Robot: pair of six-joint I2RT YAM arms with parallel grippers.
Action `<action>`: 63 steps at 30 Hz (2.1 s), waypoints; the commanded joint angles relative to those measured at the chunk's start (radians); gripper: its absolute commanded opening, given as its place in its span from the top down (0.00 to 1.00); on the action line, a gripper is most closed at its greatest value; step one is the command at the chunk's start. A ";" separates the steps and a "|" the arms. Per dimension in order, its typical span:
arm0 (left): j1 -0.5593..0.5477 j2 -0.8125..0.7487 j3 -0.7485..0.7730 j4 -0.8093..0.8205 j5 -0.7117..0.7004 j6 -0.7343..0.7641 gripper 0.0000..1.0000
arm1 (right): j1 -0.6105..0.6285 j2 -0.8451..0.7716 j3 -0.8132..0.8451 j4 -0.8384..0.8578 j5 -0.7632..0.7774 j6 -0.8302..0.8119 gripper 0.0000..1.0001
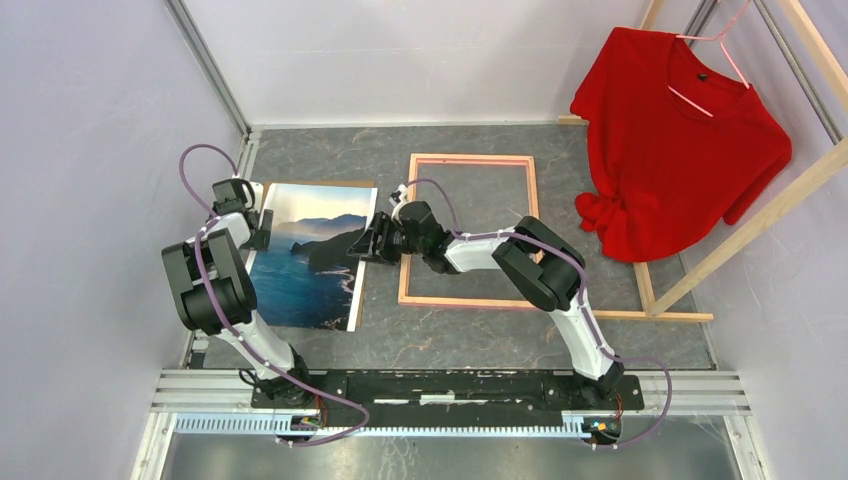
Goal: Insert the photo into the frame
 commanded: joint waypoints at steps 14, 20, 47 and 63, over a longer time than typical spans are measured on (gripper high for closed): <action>-0.030 0.074 -0.030 -0.150 0.141 0.000 0.08 | 0.039 -0.021 0.218 -0.424 0.142 -0.223 0.36; -0.031 0.076 -0.030 -0.151 0.142 0.000 0.08 | 0.044 0.025 0.266 -0.473 0.149 -0.240 0.36; -0.045 0.079 -0.053 -0.153 0.166 -0.004 0.09 | 0.081 0.038 0.416 -0.551 0.218 -0.339 0.37; -0.050 0.081 -0.056 -0.145 0.151 0.003 0.09 | 0.067 0.008 0.265 -0.286 0.101 -0.171 0.37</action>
